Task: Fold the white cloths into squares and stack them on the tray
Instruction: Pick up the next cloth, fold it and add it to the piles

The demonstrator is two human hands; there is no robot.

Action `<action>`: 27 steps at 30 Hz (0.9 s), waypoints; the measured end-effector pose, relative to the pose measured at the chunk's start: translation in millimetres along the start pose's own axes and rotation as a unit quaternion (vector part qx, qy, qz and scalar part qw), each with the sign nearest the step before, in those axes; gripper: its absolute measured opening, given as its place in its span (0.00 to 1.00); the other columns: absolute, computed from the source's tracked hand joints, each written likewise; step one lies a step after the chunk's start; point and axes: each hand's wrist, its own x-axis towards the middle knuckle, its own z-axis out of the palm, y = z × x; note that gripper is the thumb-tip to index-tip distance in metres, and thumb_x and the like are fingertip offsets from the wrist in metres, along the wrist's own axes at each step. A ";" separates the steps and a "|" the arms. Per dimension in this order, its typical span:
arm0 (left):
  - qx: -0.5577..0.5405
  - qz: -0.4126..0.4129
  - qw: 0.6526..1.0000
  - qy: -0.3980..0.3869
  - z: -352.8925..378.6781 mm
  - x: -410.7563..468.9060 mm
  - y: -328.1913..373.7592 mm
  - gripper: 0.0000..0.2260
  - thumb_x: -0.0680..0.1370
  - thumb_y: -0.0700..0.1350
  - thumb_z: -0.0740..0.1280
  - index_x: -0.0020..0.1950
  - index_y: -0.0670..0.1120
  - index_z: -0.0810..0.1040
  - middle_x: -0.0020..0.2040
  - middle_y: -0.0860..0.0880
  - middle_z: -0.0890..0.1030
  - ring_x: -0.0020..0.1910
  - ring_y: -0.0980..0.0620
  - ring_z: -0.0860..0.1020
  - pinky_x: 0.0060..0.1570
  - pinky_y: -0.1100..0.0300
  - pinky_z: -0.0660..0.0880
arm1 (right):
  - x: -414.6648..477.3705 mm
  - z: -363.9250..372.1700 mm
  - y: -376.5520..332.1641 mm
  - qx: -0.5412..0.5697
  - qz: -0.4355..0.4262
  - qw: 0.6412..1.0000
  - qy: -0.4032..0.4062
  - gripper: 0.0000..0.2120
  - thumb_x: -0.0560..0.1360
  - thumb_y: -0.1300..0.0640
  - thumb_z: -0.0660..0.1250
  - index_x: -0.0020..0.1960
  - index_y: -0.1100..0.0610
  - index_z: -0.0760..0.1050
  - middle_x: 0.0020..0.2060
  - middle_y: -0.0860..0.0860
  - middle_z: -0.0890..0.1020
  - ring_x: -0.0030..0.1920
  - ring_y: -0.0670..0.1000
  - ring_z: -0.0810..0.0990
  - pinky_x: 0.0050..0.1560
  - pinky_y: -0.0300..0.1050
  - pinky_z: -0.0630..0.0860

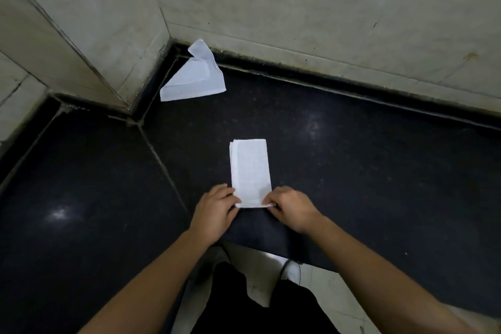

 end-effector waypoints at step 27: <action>-0.025 -0.007 0.978 -0.209 -3.2 -29.2 10.4 0.06 0.74 0.52 0.67 0.46 0.52 0.77 0.78 0.49 0.63 0.79 0.48 0.51 0.74 0.49 0.54 | -31.3 25.4 13.5 0.022 -0.014 0.997 -0.073 0.08 0.73 0.44 0.66 0.48 0.47 0.75 0.78 0.48 0.62 0.79 0.49 0.55 0.75 0.47 0.57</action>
